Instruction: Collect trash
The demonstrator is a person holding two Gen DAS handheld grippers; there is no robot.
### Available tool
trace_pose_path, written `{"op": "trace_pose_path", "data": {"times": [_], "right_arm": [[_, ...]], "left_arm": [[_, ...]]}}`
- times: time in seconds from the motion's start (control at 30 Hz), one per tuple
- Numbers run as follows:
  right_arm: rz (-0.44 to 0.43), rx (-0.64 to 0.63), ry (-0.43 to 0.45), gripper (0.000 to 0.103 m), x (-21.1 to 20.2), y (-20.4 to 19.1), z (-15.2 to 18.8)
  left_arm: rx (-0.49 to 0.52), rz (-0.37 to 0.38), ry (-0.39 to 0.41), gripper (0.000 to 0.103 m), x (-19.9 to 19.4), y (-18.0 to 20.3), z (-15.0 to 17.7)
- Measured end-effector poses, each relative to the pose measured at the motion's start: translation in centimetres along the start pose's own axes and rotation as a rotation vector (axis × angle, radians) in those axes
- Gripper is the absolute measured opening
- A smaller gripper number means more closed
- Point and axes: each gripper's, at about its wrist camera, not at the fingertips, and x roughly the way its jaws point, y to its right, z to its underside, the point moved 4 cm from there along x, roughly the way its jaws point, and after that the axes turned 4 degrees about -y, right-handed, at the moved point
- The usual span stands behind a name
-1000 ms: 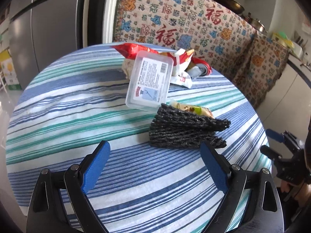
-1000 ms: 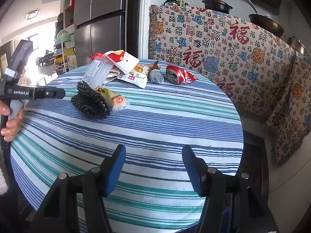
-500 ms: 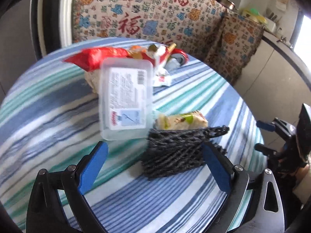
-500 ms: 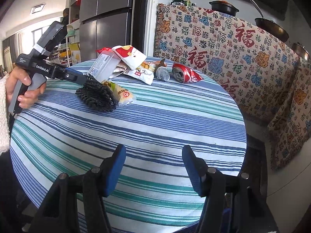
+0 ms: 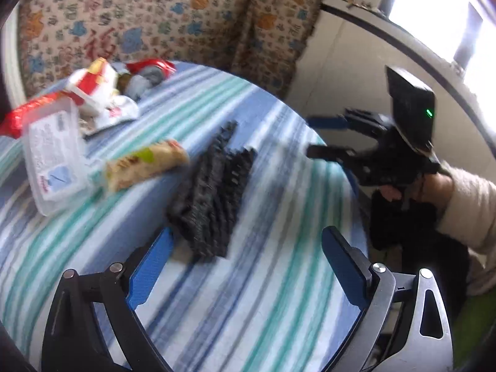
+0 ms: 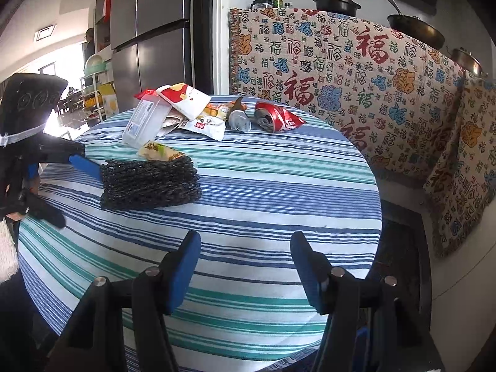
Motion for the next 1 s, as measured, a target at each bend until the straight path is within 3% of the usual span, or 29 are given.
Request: {"op": "trace_pose_path", "data": {"times": [0.1,0.23,0.33,0.43,0.47,0.5,0.57,0.67,0.77,0.9,1.0], "right_arm": [[0.008,-0.006,-0.005,0.062,0.1,-0.1,0.1],[0.008,-0.006,-0.007,0.062,0.1,-0.2,0.3],[0.012,-0.010,-0.008,0.062,0.0,-0.1,0.4],[0.012,-0.006,-0.011,0.062,-0.1,0.2,0.5],[0.011,-0.005,-0.008,0.062,-0.2,0.3,0.5],[0.008,-0.004,-0.003,0.062,-0.4,0.4,0.3],[0.006,-0.011,0.009,0.063,-0.5,0.6,-0.1],[0.023,-0.021,-0.001,0.065,0.2,0.8,-1.9],[-0.070,-0.099,-0.051,0.070,2.0,-1.6,-4.5],[-0.187,-0.308,-0.104,0.070,6.0,-6.9,-8.1],[-0.258,-0.418,-0.181,0.070,9.6,-9.8,-9.9]], "left_arm": [[-0.087,-0.079,0.057,0.097,-0.4,-2.6,-1.6],[-0.139,-0.033,0.084,0.096,0.6,-3.8,-3.0],[-0.121,-0.024,0.057,0.089,2.3,-2.8,-3.0],[-0.102,-0.023,0.013,0.066,4.0,-1.9,-2.6],[-0.097,-0.028,0.000,0.047,4.1,-1.8,-2.1],[-0.090,-0.049,-0.017,0.022,4.4,-1.6,-1.7],[-0.094,-0.095,-0.012,0.013,3.8,-1.6,-1.1],[-0.093,-0.110,0.004,0.011,0.9,-1.5,0.2],[-0.095,-0.141,0.017,0.011,-1.8,-2.4,1.5],[-0.221,-0.180,0.044,0.011,-3.8,-6.1,2.6],[-0.260,-0.188,0.061,0.011,-4.8,-7.3,3.5]]}}
